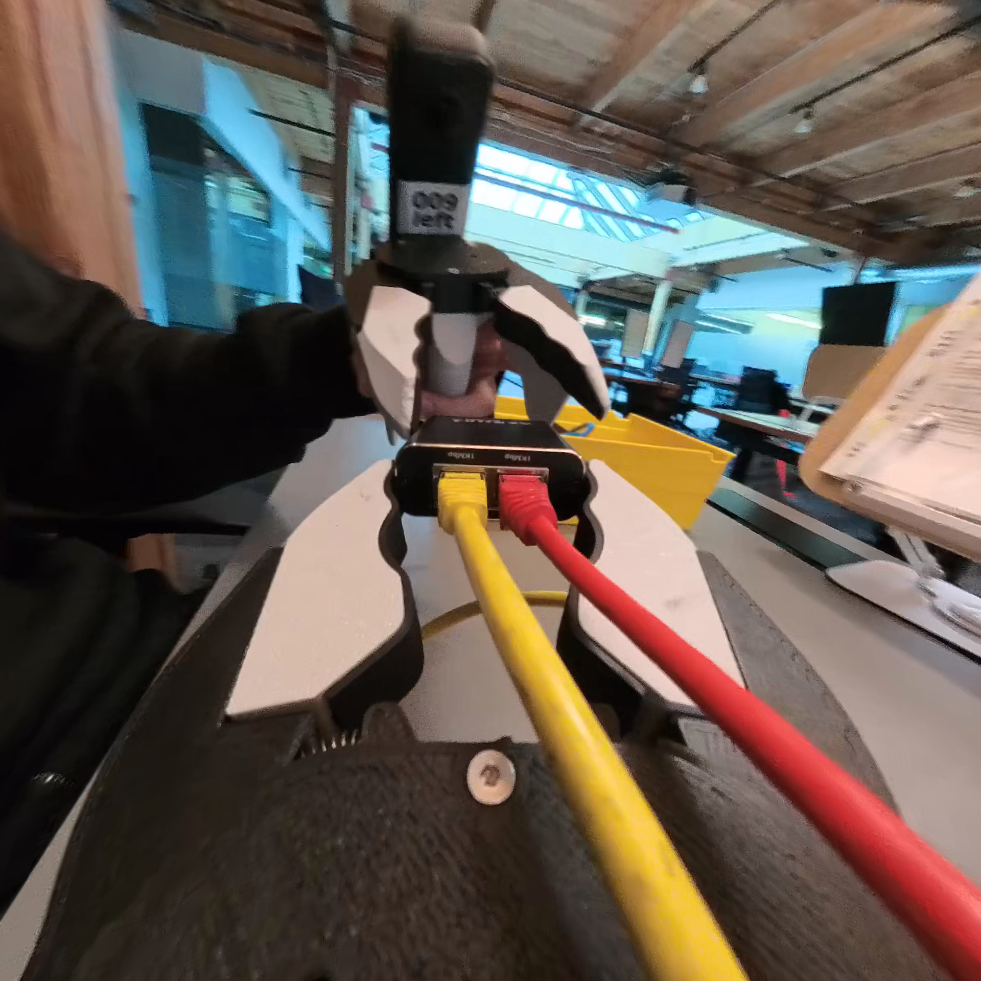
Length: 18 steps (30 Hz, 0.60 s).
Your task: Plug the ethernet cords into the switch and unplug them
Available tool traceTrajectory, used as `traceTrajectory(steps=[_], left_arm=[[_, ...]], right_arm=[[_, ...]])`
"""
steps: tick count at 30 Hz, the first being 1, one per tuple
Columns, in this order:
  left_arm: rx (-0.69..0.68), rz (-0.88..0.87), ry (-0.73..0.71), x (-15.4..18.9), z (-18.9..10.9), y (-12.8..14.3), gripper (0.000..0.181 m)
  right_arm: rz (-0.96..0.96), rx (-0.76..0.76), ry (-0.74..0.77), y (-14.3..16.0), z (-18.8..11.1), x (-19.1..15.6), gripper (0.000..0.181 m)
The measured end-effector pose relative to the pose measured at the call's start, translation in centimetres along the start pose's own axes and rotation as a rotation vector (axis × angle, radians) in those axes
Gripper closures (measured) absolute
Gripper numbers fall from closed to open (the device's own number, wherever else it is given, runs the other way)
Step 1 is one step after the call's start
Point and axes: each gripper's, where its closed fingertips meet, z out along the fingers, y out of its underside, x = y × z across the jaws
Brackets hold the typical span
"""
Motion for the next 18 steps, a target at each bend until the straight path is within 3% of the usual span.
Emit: traceTrajectory(steps=[5,7,10,13,15,18], left_arm=[[0.222,-0.428,0.064,-0.4,-0.7,-0.4,0.106],[0.307,-0.665,0.247,0.8,-0.7,-0.7,0.106],[0.283,-0.912,0.458,2.4,0.1,0.2,0.119],[0.344,-1.054,0.580,3.0,0.7,-0.4,0.136],[0.342,-1.095,0.546,2.3,1.4,0.2,0.151],[0.282,-1.112,0.543,2.4,1.8,0.8,0.154]], right_arm=[[-0.094,0.036,0.041,-1.0,-0.2,0.2,0.118],[-0.120,0.025,0.041,-0.9,-0.1,0.0,0.119],[-0.151,0.018,0.022,-0.8,0.2,-0.6,0.119],[-0.204,-0.054,0.007,0.3,0.9,-1.1,0.119],[-0.227,-0.081,0.018,0.8,1.3,-1.2,0.119],[-0.239,-0.113,0.031,1.3,1.2,-0.9,0.119]])
